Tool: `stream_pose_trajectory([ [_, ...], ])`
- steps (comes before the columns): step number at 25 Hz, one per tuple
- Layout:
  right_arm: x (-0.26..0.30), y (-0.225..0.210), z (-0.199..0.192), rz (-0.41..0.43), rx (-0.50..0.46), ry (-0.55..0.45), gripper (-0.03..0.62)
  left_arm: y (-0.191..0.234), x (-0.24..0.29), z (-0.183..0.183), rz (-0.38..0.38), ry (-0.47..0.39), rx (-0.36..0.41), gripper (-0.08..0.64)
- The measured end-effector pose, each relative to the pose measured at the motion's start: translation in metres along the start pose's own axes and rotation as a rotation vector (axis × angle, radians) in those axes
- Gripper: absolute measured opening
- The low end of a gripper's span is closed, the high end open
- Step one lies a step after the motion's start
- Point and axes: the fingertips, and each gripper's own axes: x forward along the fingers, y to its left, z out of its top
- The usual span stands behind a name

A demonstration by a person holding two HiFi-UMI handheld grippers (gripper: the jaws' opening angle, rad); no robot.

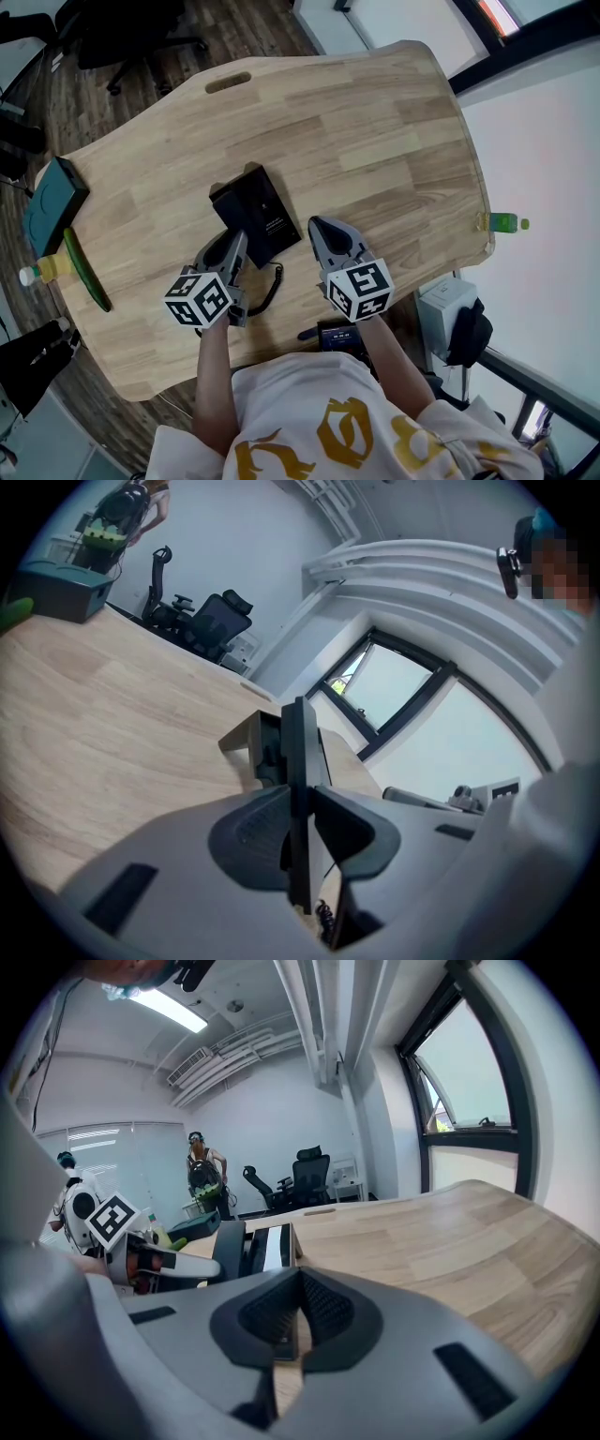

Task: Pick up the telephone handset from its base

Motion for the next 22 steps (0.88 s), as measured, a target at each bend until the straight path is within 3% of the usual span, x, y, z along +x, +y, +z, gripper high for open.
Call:
stream_pose_trajectory([
  [6,-0.001,-0.001,-0.001,0.003,0.001,0.004,0.005,-0.004,-0.005,0.003,-0.030,-0.045,-0.017,0.075],
  [22,-0.003,-0.003,0.000,-0.003,0.005,-0.004,0.005,0.005,-0.005,0.001,-0.055,-0.061,-0.147,0.072],
])
